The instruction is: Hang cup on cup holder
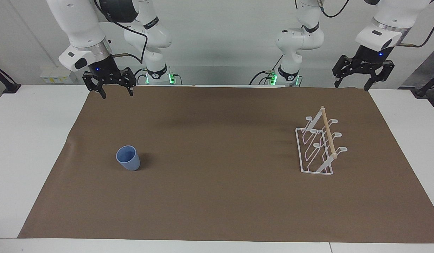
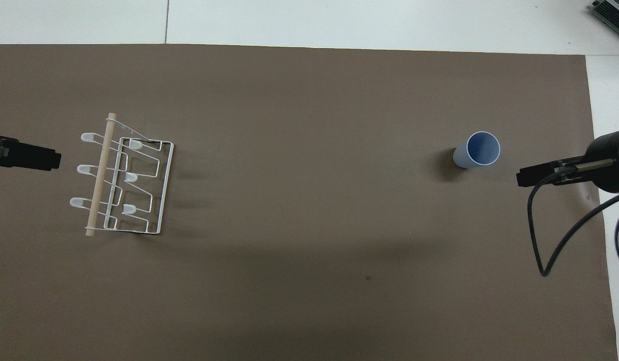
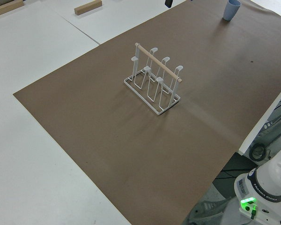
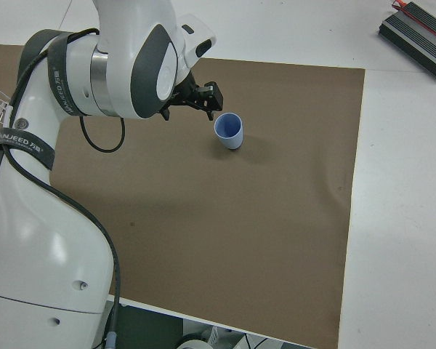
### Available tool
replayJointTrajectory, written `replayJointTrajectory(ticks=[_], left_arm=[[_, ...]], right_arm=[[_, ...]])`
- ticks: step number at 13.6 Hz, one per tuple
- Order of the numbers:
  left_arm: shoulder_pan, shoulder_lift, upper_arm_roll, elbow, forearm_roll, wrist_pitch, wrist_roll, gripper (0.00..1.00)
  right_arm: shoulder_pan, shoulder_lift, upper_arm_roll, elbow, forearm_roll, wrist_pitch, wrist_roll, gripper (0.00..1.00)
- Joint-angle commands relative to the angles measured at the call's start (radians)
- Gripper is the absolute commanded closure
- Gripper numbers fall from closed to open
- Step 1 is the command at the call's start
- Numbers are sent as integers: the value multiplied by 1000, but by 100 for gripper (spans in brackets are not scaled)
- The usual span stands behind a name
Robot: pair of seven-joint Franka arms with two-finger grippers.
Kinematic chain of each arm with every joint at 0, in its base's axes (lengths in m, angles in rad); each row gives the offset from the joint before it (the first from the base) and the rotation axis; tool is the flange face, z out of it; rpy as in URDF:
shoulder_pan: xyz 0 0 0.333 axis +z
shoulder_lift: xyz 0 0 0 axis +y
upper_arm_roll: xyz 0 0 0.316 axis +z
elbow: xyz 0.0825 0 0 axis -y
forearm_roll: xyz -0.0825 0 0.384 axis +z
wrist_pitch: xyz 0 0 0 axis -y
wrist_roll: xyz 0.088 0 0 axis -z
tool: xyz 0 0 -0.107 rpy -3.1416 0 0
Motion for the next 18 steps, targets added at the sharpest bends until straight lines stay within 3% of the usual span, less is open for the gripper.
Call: replayJointTrajectory(ticks=[1, 6, 18], left_arm=[[7, 0, 19, 8, -18, -6, -13, 0], [15, 95, 30, 146, -19, -117, -29, 0], [46, 15, 28, 28, -10, -140, -64, 0]], right_arm=[[-12, -7, 6, -5, 21, -5, 12, 0], [-12, -7, 6, -5, 21, -4, 14, 0], [-13, -7, 6, -5, 21, -1, 12, 0]])
